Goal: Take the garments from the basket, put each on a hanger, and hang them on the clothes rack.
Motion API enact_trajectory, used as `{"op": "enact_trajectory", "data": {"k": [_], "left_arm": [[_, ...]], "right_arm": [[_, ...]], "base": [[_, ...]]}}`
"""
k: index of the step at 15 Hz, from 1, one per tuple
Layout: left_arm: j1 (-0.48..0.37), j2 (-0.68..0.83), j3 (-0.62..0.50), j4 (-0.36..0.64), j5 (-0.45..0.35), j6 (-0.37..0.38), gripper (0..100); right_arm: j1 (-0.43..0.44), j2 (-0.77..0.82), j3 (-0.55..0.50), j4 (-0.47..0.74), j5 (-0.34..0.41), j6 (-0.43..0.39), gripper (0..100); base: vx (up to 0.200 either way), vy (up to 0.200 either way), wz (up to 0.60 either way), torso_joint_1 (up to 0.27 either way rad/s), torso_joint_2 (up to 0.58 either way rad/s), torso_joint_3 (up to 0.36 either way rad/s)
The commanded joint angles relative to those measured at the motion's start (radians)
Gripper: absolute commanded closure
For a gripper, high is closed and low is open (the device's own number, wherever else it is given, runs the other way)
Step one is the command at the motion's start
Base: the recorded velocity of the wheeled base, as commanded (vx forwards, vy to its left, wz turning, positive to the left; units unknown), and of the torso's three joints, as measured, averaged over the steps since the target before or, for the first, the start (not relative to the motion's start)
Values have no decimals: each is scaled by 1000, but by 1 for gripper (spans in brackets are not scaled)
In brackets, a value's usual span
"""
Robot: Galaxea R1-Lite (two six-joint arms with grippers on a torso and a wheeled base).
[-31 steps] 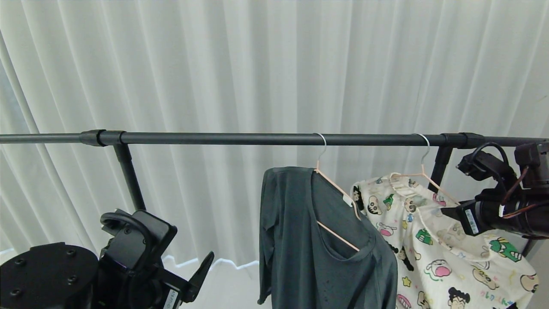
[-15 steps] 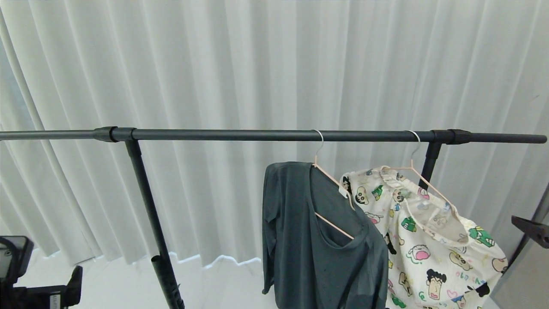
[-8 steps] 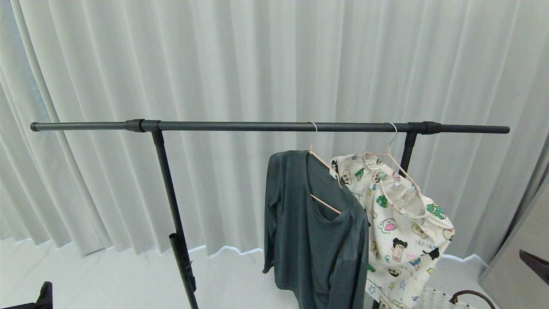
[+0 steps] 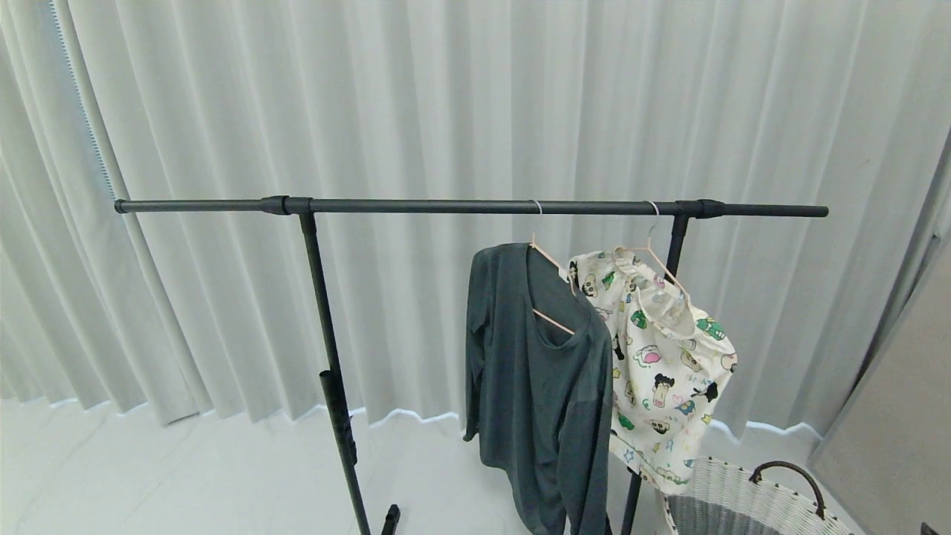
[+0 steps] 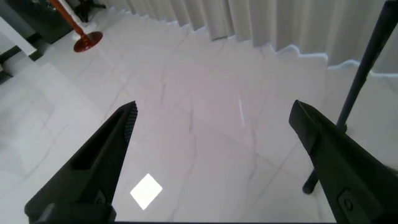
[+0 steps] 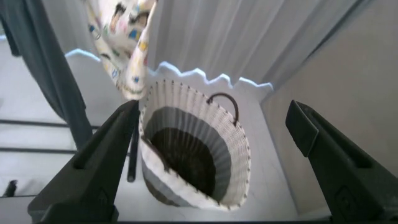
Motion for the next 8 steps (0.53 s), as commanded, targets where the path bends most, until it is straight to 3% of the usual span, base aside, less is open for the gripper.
{"op": "enact_trajectory", "data": {"k": [1, 3, 5, 8], "left_arm": [[0, -309, -6, 204, -6, 8, 0], [5, -369, -8, 198, -8, 6, 0], [7, -544, -8, 198, -10, 22, 0], [5, -628, -3, 187, 30, 3, 0]], "right_arm": [[0, -179, 90, 21, -30, -24, 0], [2, -302, 109, 54, -40, -22, 0], [2, -426, 105, 59, -42, -12, 0], [2, -464, 109, 25, -102, 5, 0]], "base": [[-200, 0, 0, 7, -2, 2], [-200, 0, 0, 5, 2, 2], [-200, 0, 0, 5, 2, 2], [-200, 0, 0, 2, -2, 1]]}}
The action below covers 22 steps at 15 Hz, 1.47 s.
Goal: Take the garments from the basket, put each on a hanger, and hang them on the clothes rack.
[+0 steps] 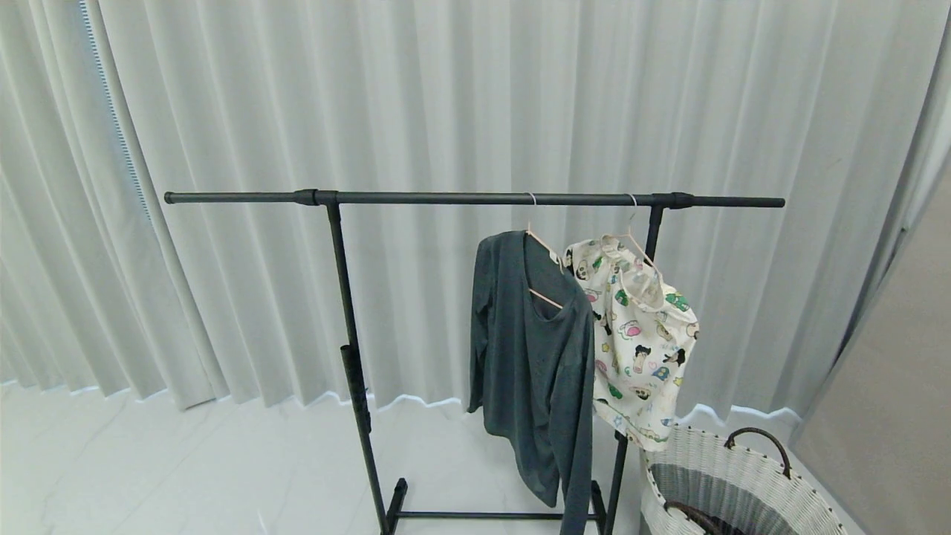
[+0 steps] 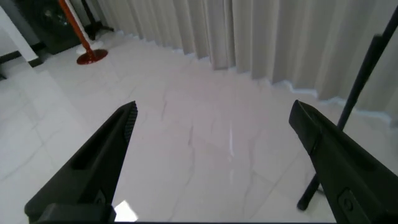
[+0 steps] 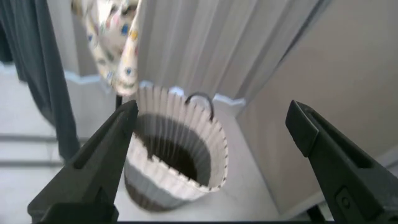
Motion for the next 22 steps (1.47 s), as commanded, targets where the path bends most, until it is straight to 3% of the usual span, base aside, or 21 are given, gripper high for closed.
{"op": "enact_trajectory", "data": {"k": [1, 5, 7, 8, 10, 12, 14, 16, 22], "left_arm": [[-1, -107, 3, -3, 17, -21, 0], [-3, -107, 5, -1, 19, -70, 0], [-3, -107, 5, -1, 11, -134, 0], [-14, -116, 3, -1, -42, -134, 0], [-40, -169, 6, -16, -332, -122, 0], [-40, -173, 6, -15, -427, -130, 0], [-40, -173, 6, -3, -592, -231, 0], [-40, -172, 6, 19, -618, -190, 0], [-40, -173, 6, 20, -616, -197, 0]], "right_arm": [[0, -60, 5, -24, -21, 0, 0], [0, -60, 5, -27, -32, 6, 0], [0, -60, 5, -34, -32, 3, 0], [0, -60, 5, -37, -32, 3, 0], [0, -60, 5, -67, -32, 5, 0], [0, -60, 5, -77, -32, 6, 0], [0, -60, 5, -44, -32, 6, 0], [0, -60, 5, -12, -26, 8, 0], [19, -59, 5, -6, -10, 66, 0]], "base": [[-200, 0, 0, 2, -2, 2], [-50, 0, 0, -1, -1, -1], [0, 0, 0, 0, 0, 0], [0, 0, 0, 0, 0, 0], [0, 0, 0, 0, 0, 0], [0, 0, 0, 0, 0, 0], [0, 0, 0, 0, 0, 0], [0, 0, 0, 0, 0, 0], [0, 0, 0, 0, 0, 0]]}}
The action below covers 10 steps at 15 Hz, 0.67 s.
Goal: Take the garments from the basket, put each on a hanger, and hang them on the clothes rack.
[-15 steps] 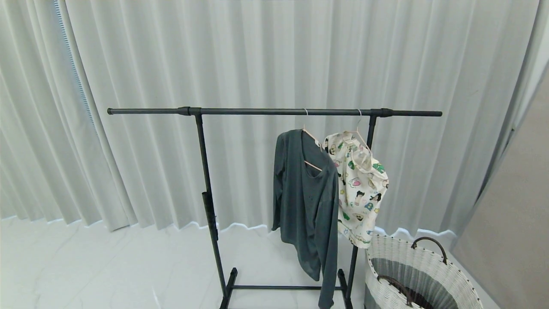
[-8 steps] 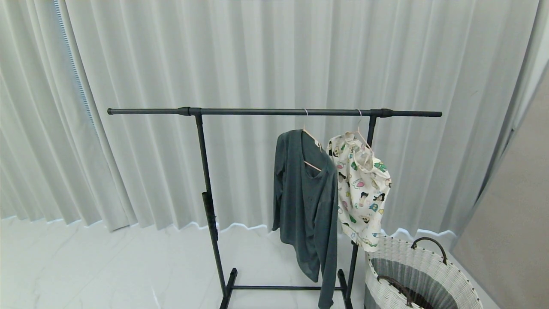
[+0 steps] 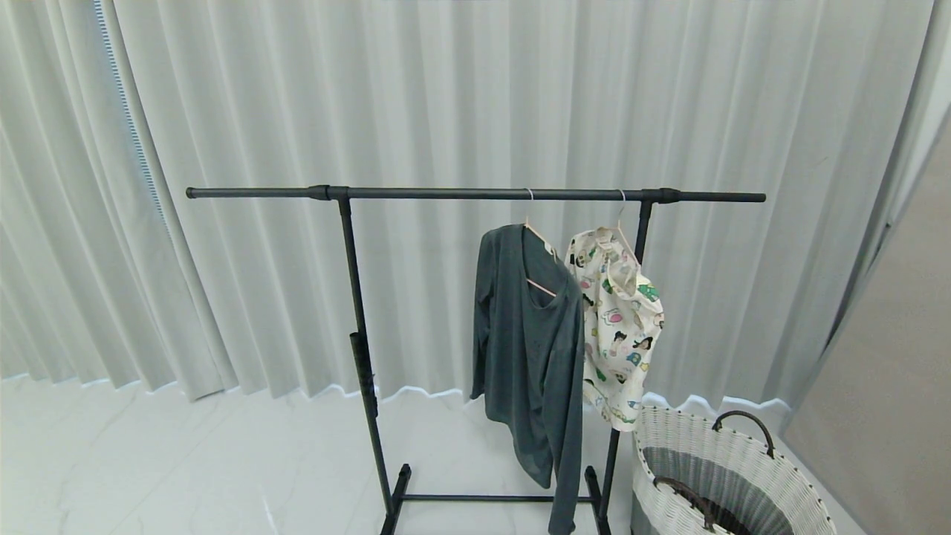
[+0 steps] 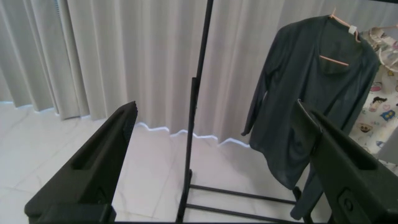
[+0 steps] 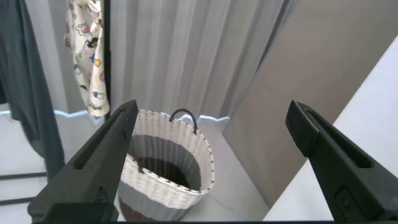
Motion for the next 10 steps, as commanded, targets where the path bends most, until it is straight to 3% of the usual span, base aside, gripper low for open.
{"op": "enact_trajectory", "data": {"k": [1, 2, 6, 8, 9, 10], "left_arm": [[0, -1, 0, 0, 1, -1, 0], [0, -1, 0, 0, 1, -1, 0], [0, -1, 0, 0, 1, -1, 0], [0, -1, 0, 0, 1, -2, 0], [2, -1, 0, 0, 1, -2, 0], [2, -1, 0, 0, 1, -2, 0]], "right_arm": [[77, -8, 0, 0, 2, 12, 0], [138, -25, 0, 2, 12, 28, 0], [94, -91, 0, 22, 15, 102, 0], [94, -91, 0, 27, -27, 102, 0], [94, -90, 0, 27, -11, 102, 0], [94, -91, 0, 28, 56, 105, 0]], "base": [[0, 0, 0, 0, 0, 0], [0, 0, 0, 0, 0, 0], [0, 0, 0, 0, 0, 0], [0, 0, 0, 0, 0, 0], [0, 0, 0, 0, 0, 0], [0, 0, 0, 0, 0, 0]]}}
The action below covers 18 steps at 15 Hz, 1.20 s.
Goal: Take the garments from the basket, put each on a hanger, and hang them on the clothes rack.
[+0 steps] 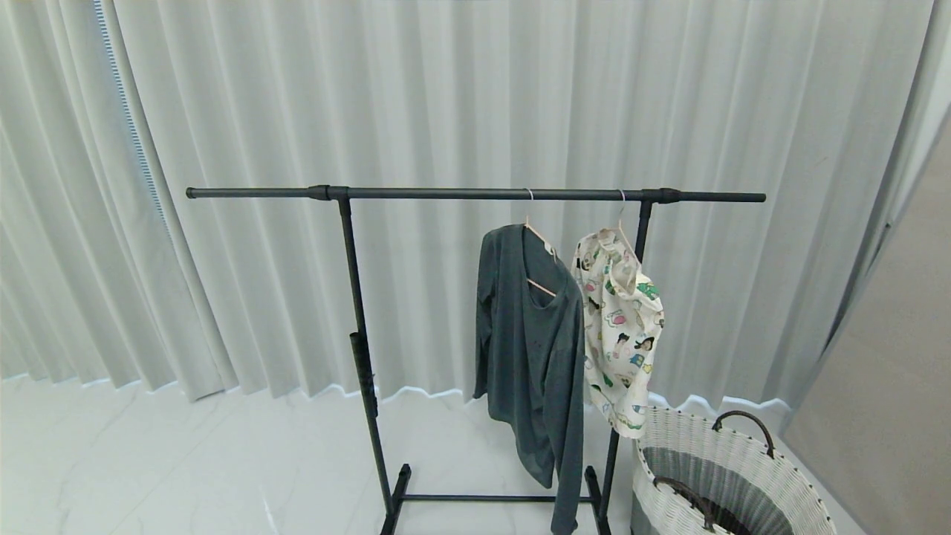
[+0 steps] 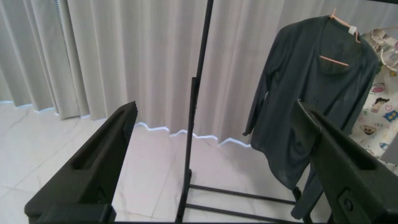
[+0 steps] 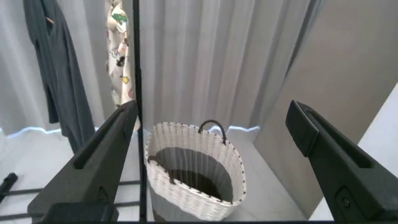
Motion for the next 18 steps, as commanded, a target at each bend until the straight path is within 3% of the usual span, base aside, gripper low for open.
{"op": "enact_trajectory", "data": {"k": [1, 2, 8, 18], "left_arm": [[1, 0, 0, -1, 0, -1, 0], [0, 0, 0, -1, 0, -1, 0], [1, 0, 0, -1, 0, -1, 0], [1, 0, 0, -1, 0, 1, 0]], "right_arm": [[0, -8, 0, 24, 106, -2, 0], [0, -8, 0, 56, 160, -8, 0], [0, -8, 0, 56, 143, 37, 0], [-2, -8, 0, 56, 144, 37, 0]], "base": [[0, 0, 0, 0, 0, 0], [0, 0, 0, 0, 0, 0], [0, 0, 0, 0, 0, 0], [0, 0, 0, 0, 0, 0]]}}
